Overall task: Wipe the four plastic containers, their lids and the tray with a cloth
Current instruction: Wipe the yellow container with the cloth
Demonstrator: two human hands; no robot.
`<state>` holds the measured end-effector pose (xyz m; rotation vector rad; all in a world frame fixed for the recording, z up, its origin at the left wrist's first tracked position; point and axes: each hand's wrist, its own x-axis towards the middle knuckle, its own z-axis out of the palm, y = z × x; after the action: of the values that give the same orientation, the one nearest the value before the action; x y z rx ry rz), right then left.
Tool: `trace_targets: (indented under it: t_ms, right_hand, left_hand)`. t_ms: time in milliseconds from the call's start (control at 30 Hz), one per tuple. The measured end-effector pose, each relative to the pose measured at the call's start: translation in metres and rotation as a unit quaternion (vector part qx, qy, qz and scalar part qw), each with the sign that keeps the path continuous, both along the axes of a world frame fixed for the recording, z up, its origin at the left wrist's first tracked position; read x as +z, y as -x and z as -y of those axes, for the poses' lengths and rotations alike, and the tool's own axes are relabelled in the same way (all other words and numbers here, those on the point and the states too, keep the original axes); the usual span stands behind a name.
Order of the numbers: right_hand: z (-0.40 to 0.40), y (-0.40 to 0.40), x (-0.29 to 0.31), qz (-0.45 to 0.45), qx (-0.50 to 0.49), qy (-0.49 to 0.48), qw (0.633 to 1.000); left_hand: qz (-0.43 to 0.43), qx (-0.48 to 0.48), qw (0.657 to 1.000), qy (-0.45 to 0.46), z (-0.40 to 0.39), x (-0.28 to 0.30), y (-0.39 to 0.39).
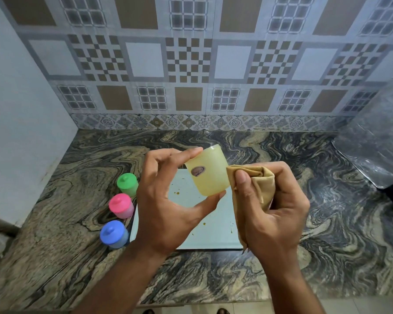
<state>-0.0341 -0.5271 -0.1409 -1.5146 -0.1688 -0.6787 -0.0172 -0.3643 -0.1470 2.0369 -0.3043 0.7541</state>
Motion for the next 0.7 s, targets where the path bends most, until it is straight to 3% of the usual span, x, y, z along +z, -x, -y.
trace_targets:
  t_ms: [133, 400, 567, 700]
  right_hand:
    - [-0.003, -0.009, 0.004, 0.007, -0.005, 0.098, 0.995]
    - [0.003, -0.030, 0.006, -0.075, -0.021, 0.001, 0.997]
    - [-0.005, -0.012, 0.003, -0.023, 0.009, -0.049, 0.999]
    - [-0.017, -0.001, -0.001, 0.009, 0.011, -0.051, 0.999]
  left_hand:
    - [0.029, 0.003, 0.999, -0.030, 0.003, -0.001, 0.003]
    - [0.036, -0.011, 0.999, -0.013, -0.001, -0.004, 0.005]
    - [0.014, -0.015, 0.996, 0.087, 0.000, -0.008, 0.000]
    - [0.010, -0.074, 0.987, 0.140, 0.003, -0.009, -0.002]
